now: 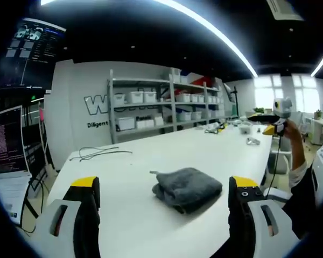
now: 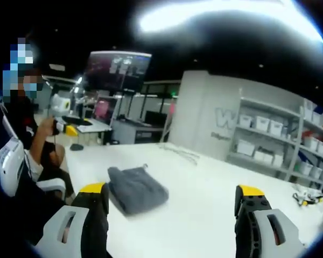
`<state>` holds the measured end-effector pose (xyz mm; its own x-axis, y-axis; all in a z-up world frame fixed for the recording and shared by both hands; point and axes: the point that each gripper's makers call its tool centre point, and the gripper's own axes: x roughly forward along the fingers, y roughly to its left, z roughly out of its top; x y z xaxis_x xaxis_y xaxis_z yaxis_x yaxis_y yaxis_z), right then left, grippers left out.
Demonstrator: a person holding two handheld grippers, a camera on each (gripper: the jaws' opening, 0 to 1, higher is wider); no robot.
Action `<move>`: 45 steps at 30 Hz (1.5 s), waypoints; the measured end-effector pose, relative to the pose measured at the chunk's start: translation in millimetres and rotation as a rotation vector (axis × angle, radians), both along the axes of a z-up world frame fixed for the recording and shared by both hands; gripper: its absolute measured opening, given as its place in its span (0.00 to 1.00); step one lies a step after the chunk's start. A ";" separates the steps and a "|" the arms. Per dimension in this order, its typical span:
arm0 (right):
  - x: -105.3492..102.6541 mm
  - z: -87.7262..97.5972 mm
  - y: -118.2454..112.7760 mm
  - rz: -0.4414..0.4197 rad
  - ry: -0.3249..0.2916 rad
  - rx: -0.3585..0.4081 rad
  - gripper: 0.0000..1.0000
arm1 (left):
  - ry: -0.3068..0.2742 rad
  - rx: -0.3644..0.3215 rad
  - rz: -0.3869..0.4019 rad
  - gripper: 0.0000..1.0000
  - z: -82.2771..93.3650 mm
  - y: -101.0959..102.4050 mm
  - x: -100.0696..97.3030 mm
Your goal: Open the folded towel by lifting each exposed corner and separating the folded layers until the towel lies flat within the target outline without major curled edges
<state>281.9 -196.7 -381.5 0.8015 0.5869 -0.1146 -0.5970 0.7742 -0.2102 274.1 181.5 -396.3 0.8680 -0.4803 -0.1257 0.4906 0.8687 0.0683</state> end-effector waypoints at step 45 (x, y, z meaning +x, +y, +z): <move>17.3 -1.2 -35.6 -0.071 0.009 -0.010 0.95 | 0.017 0.052 -0.029 0.98 -9.8 -18.8 1.9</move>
